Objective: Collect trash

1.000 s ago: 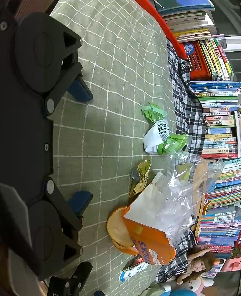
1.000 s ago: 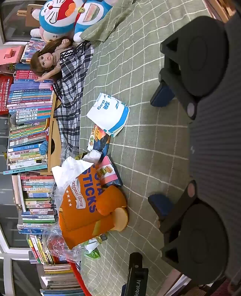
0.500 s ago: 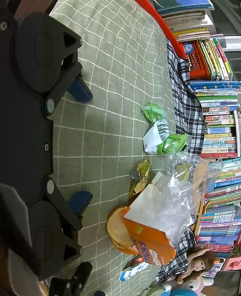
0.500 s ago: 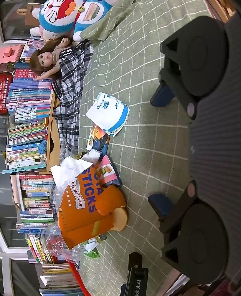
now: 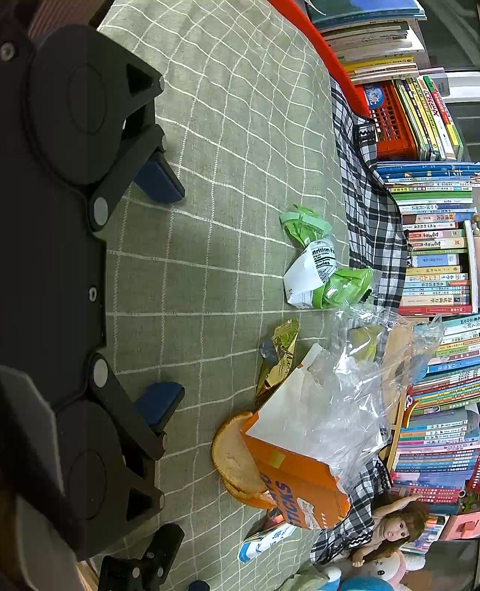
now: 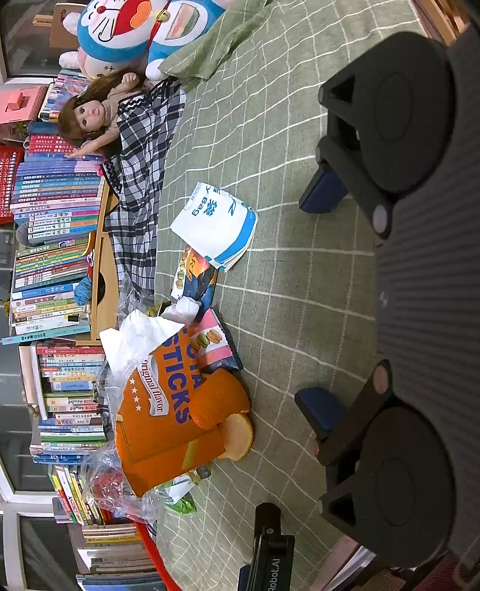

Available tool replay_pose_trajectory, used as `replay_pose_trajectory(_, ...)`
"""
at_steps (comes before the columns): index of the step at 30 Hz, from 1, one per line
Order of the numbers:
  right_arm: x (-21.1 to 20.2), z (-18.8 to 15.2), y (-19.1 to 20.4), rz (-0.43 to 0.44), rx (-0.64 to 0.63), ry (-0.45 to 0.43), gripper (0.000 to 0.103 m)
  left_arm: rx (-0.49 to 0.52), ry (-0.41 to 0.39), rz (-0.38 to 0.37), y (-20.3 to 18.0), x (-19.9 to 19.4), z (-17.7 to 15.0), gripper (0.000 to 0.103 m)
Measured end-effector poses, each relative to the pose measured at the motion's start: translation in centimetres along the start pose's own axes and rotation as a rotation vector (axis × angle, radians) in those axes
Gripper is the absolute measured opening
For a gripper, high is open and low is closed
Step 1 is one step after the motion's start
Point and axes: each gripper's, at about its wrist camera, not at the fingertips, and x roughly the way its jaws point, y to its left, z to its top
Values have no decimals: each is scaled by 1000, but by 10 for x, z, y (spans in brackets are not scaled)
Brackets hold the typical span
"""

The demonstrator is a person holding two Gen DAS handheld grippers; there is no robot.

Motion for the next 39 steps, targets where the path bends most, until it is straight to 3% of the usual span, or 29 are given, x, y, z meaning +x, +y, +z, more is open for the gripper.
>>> replay_pose_trajectory(13,-3,3,4,-29,-3,2,103,-2,-2,3,1,1,0,103)
replay_pose_trajectory(39,0,13,16,8,-1,-9,103,-2,-3,4,1,1,0,103)
